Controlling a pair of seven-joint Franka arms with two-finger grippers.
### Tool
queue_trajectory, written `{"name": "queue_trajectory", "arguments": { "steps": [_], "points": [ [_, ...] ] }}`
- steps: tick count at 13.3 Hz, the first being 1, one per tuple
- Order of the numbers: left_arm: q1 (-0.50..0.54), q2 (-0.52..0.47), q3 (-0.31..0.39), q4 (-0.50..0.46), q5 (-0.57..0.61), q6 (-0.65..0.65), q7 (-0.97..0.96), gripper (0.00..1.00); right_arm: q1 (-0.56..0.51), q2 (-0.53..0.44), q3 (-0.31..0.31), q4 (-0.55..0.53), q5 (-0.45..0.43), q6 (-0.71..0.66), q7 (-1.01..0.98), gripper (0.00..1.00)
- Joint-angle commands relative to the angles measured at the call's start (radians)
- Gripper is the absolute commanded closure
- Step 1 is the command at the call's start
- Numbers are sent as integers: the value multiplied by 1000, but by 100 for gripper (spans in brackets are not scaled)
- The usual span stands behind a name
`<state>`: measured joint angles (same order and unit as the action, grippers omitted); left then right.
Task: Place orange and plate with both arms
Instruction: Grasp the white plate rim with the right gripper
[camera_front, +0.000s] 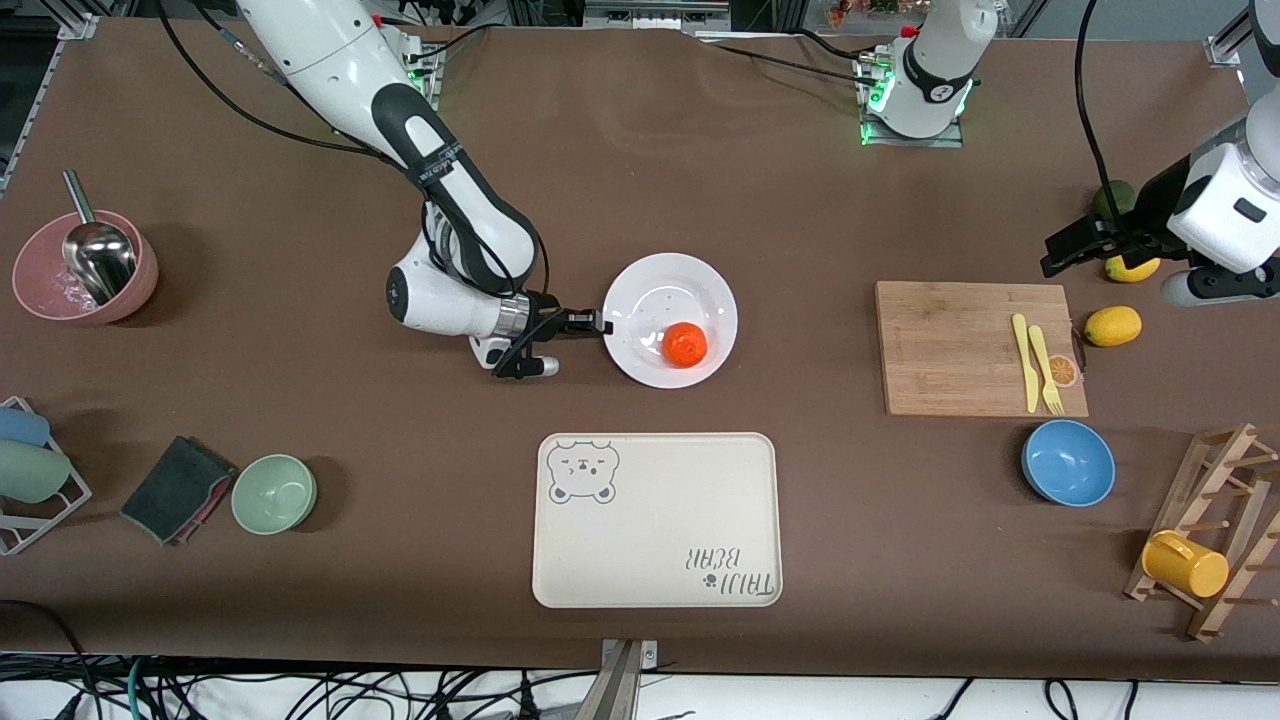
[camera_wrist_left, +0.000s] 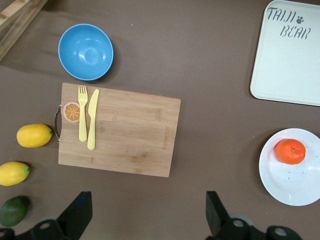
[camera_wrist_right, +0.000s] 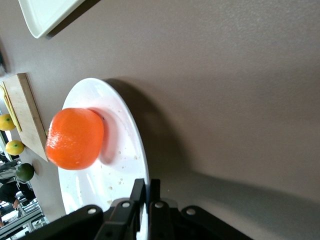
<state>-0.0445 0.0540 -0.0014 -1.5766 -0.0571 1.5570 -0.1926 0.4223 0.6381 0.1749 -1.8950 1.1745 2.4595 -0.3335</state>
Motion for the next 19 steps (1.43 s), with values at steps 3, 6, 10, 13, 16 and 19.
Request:
{"name": "queue_trajectory", "arguments": {
  "steps": [3, 6, 10, 13, 16, 19],
  "points": [
    [-6, 15, 7, 29, 6, -5, 16, 0, 3, 2, 0, -1, 20, 29, -25, 100],
    [-6, 15, 7, 29, 6, -5, 16, 0, 1, -6, 0, 2, 25, 39, -74, 100],
    [-6, 15, 7, 29, 6, -5, 16, 0, -5, -23, -3, 25, 39, 33, -82, 100],
    [-6, 15, 7, 27, 6, -5, 16, 0, -7, -29, -5, 43, 80, 32, -84, 100],
    [-6, 15, 7, 29, 6, -5, 16, 0, -10, -34, -6, 56, 106, 32, -84, 100],
    [-6, 15, 7, 29, 6, -5, 16, 0, -11, -41, -8, 70, 163, 29, -96, 100]
  ]
}}
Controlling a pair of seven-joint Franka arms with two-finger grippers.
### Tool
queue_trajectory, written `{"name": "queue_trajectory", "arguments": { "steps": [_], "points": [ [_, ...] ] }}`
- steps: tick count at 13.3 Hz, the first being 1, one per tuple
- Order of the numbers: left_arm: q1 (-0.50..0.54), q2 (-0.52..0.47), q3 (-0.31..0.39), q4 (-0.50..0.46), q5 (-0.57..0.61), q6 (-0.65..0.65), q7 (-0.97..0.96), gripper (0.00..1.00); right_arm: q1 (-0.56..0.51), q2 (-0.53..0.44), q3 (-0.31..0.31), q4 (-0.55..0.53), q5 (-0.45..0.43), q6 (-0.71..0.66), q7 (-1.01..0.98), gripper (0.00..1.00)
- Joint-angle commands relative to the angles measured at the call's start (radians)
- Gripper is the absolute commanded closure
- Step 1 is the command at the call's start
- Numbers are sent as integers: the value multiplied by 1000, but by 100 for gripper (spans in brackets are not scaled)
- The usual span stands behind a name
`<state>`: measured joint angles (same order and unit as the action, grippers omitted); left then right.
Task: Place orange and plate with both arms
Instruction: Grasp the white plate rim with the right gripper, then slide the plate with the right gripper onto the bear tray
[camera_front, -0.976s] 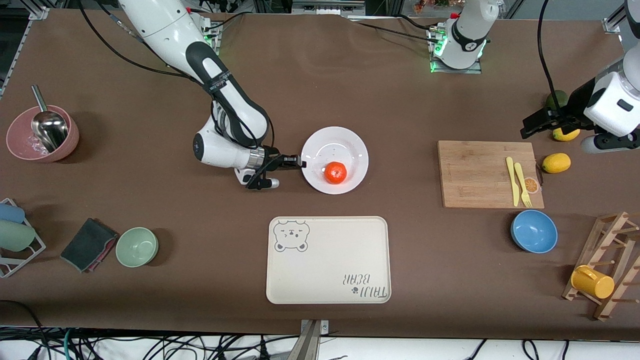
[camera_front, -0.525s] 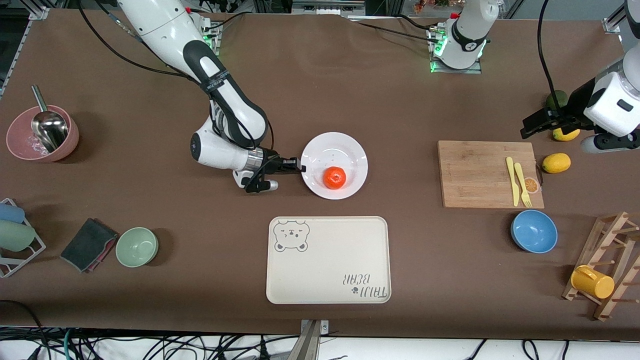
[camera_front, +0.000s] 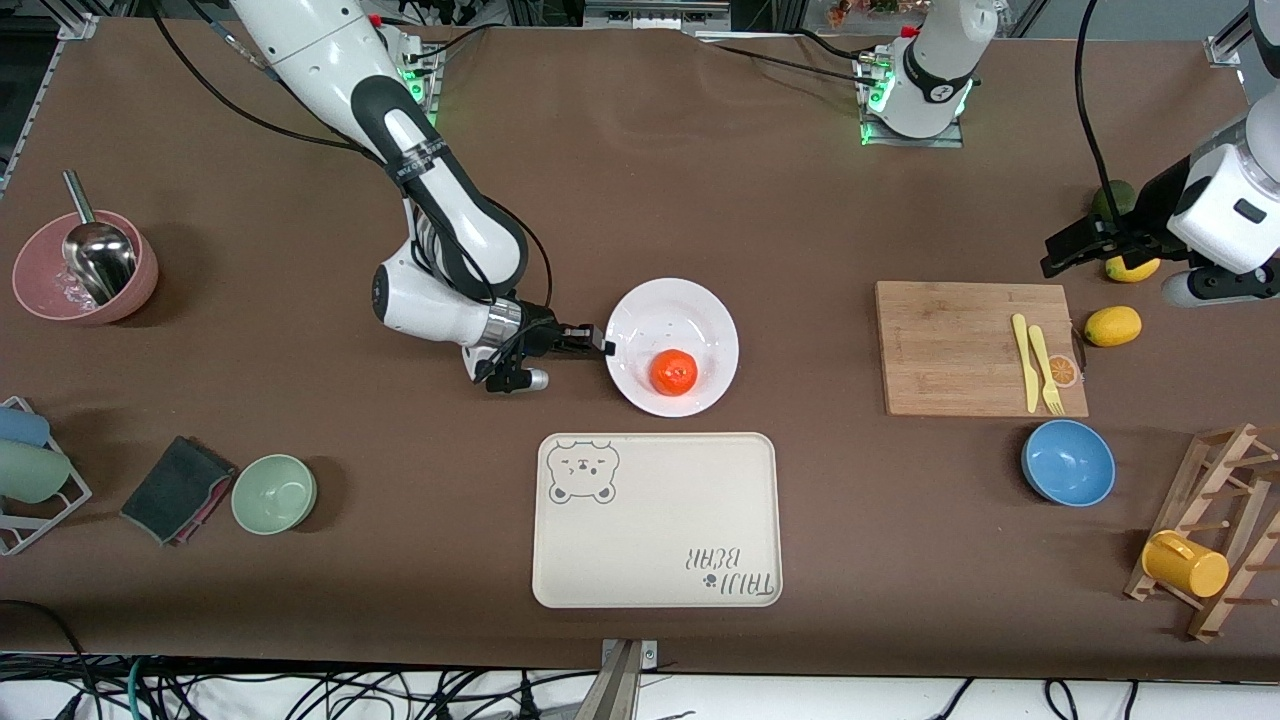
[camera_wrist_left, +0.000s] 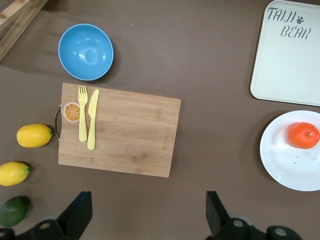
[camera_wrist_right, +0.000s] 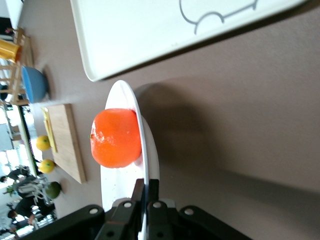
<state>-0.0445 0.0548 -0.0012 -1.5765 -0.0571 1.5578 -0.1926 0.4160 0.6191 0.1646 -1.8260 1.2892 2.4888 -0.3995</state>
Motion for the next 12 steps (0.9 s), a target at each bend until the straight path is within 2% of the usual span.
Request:
{"name": "queue_trajectory", "arguments": {
  "steps": [1, 3, 6, 12],
  "points": [
    [-6, 14, 7, 29, 6, -5, 16, 0, -13, -24, 1, 1, 68, -7, -47, 100],
    [-6, 14, 7, 29, 6, -5, 16, 0, -52, -36, 1, 11, 81, -71, -71, 100],
    [-6, 14, 7, 29, 6, -5, 16, 0, -89, -29, -10, 88, 68, -83, -71, 100],
    [-6, 14, 7, 29, 6, -7, 16, 0, -108, 111, -22, 278, 65, -79, -45, 100]
  ]
}}
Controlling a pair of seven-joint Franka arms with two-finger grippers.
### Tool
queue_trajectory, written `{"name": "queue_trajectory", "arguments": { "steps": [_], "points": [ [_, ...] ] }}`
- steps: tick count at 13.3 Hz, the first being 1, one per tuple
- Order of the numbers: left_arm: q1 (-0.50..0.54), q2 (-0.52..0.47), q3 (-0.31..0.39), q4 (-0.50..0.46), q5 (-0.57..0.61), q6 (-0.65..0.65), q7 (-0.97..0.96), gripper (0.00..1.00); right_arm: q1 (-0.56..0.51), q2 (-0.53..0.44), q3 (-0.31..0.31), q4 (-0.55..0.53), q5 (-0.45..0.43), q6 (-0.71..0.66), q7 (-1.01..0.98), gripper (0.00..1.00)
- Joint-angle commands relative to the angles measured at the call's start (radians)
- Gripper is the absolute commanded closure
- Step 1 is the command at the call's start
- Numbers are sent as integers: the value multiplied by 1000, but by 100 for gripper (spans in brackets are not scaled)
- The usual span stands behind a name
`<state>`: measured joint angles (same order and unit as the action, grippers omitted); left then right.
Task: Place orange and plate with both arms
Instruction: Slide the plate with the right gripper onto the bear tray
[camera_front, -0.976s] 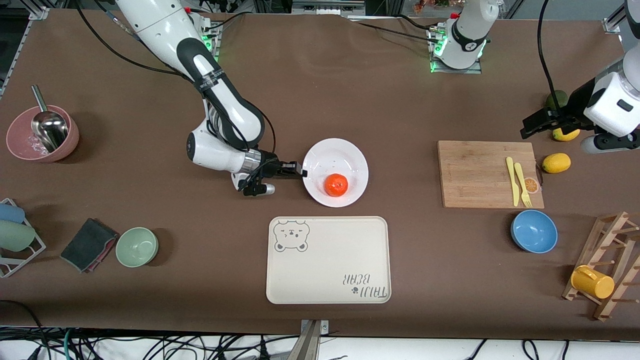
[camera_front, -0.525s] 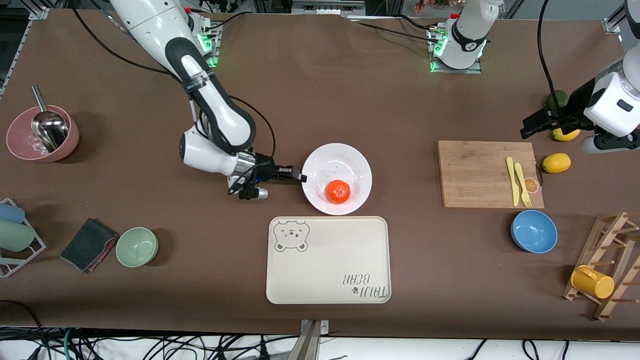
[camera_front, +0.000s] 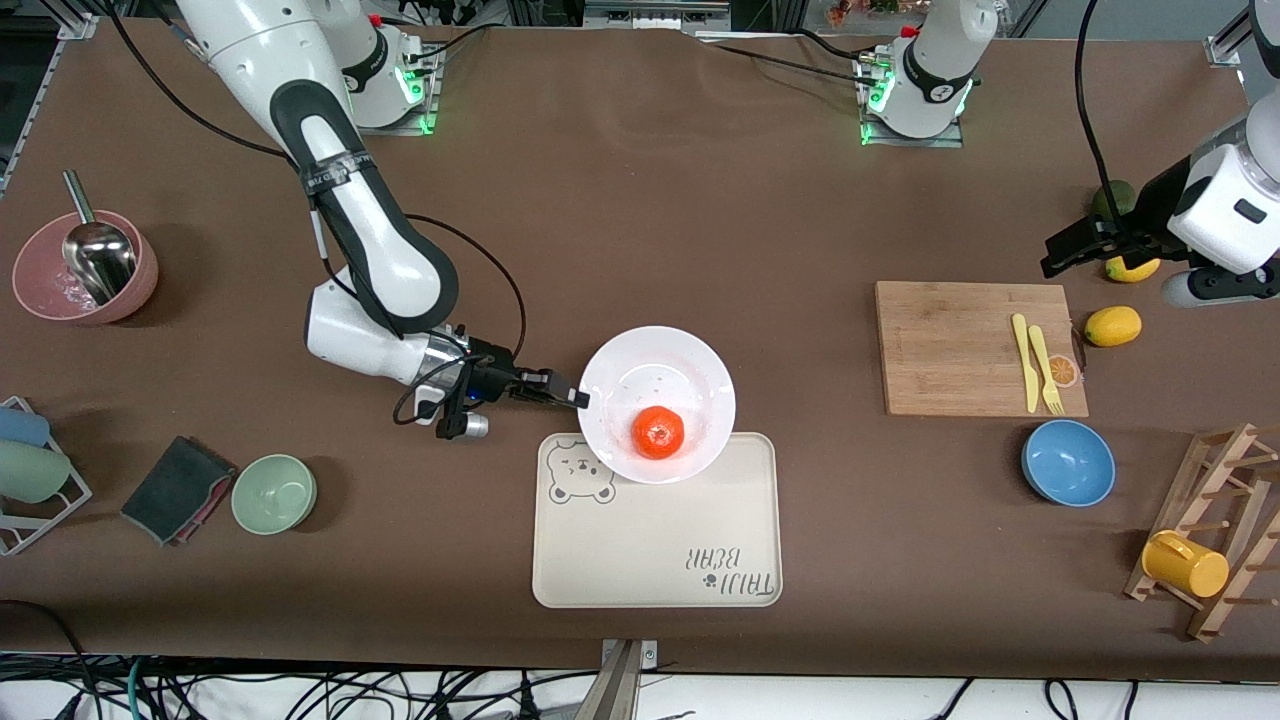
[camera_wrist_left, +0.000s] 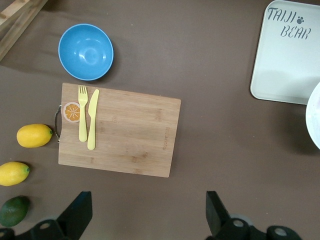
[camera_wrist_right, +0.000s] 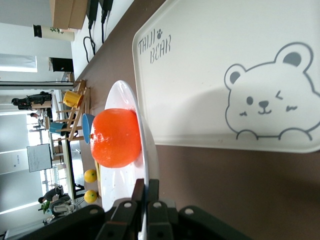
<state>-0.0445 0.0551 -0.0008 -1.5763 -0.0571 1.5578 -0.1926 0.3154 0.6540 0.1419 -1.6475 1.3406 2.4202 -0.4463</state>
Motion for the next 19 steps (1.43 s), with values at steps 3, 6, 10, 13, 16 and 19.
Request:
{"name": "queue_trajectory", "arguments": {
  "steps": [3, 6, 10, 13, 16, 19],
  "points": [
    [-6, 14, 7, 27, 6, -5, 16, 0, -7, 173, -1, 205, 14, -3, 6, 100],
    [-6, 14, 7, 27, 8, -5, 16, 0, -7, 277, 1, 329, 17, 16, 6, 100],
    [-6, 14, 7, 29, 8, -5, 16, 0, -1, 364, 1, 422, 17, 54, 5, 100],
    [-6, 14, 7, 27, 8, -5, 16, 0, 2, 384, 1, 437, 15, 73, 5, 100],
    [-6, 14, 7, 29, 8, -5, 16, 0, 14, 411, 1, 442, 15, 89, -8, 100],
    [-9, 14, 7, 29, 8, -5, 16, 0, 33, 426, 1, 463, 15, 100, -3, 100]
  ]
}}
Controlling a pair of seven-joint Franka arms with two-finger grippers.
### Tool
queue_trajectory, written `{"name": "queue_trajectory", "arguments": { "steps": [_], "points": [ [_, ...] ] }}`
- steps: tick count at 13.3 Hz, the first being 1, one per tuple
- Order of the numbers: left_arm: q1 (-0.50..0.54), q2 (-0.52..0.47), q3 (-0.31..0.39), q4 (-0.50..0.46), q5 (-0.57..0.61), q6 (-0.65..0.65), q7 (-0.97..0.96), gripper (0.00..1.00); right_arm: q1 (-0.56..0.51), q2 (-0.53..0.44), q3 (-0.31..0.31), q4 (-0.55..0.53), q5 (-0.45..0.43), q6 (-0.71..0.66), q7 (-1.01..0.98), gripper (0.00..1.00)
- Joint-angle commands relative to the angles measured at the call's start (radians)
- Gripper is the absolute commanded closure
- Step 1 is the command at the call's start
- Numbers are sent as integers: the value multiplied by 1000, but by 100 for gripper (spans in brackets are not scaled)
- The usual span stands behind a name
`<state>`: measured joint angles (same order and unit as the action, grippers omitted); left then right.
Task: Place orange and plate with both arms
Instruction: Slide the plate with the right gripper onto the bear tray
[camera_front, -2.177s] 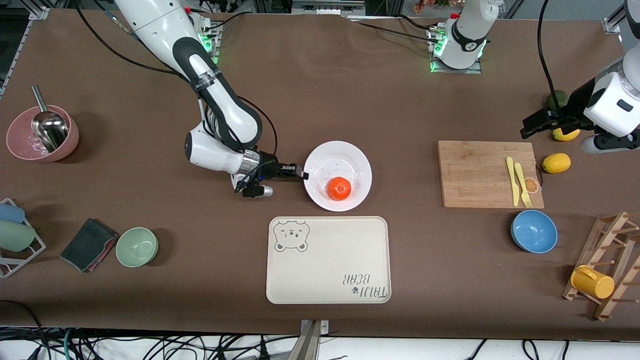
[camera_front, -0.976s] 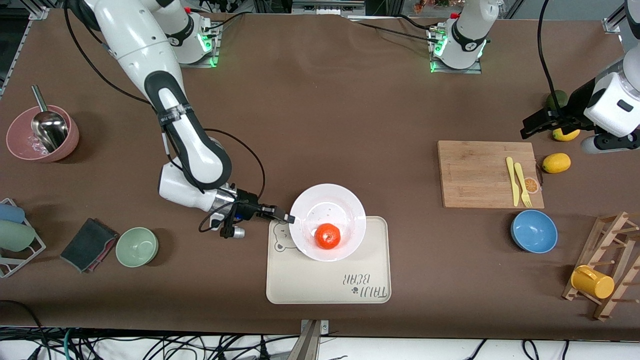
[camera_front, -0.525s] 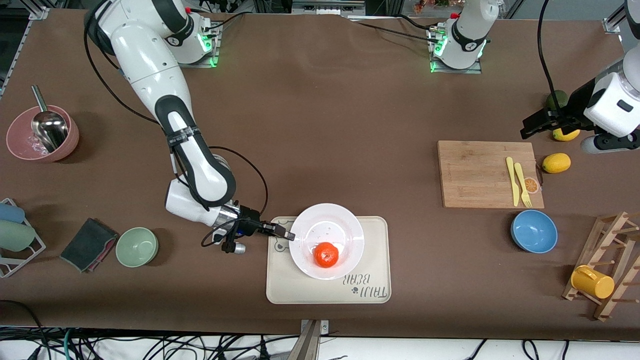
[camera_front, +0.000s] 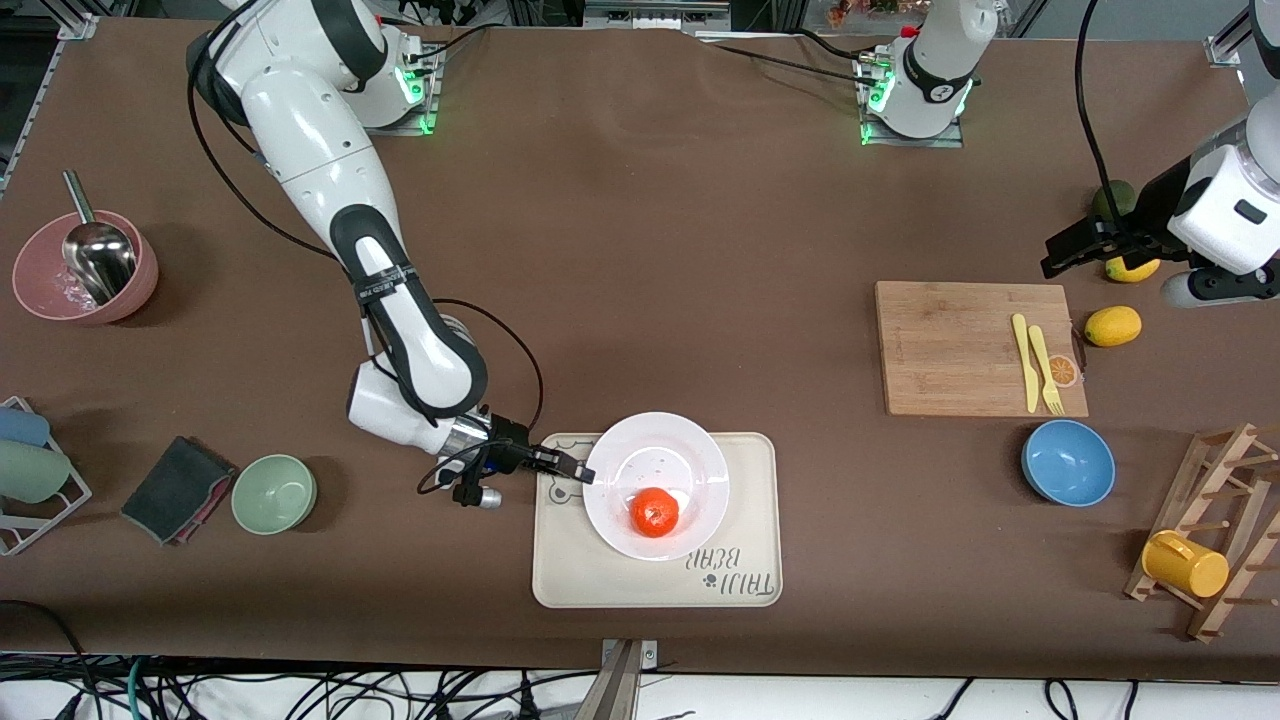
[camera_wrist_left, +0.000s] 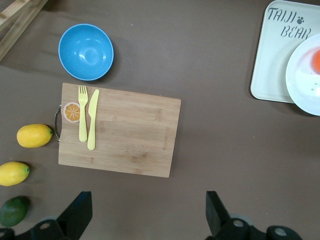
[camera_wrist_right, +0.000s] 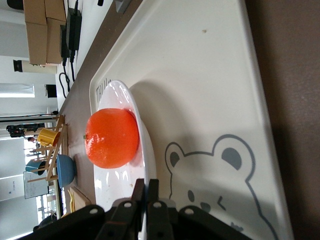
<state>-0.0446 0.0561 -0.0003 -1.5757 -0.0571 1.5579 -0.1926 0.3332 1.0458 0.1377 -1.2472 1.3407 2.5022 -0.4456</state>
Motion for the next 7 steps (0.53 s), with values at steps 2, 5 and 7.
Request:
{"name": "queue_trajectory", "arguments": {
  "steps": [2, 5, 7],
  "points": [
    [-9, 13, 6, 28, 8, -5, 16, 0, 32, 46, 5, 71, 14, 41, -5, 100],
    [-9, 13, 6, 28, 8, -5, 16, 0, 41, 60, 5, 83, 15, 64, -8, 100],
    [-9, 13, 6, 28, 8, -5, 16, 0, 41, 56, 3, 86, 14, 64, -8, 66]
  ]
}}
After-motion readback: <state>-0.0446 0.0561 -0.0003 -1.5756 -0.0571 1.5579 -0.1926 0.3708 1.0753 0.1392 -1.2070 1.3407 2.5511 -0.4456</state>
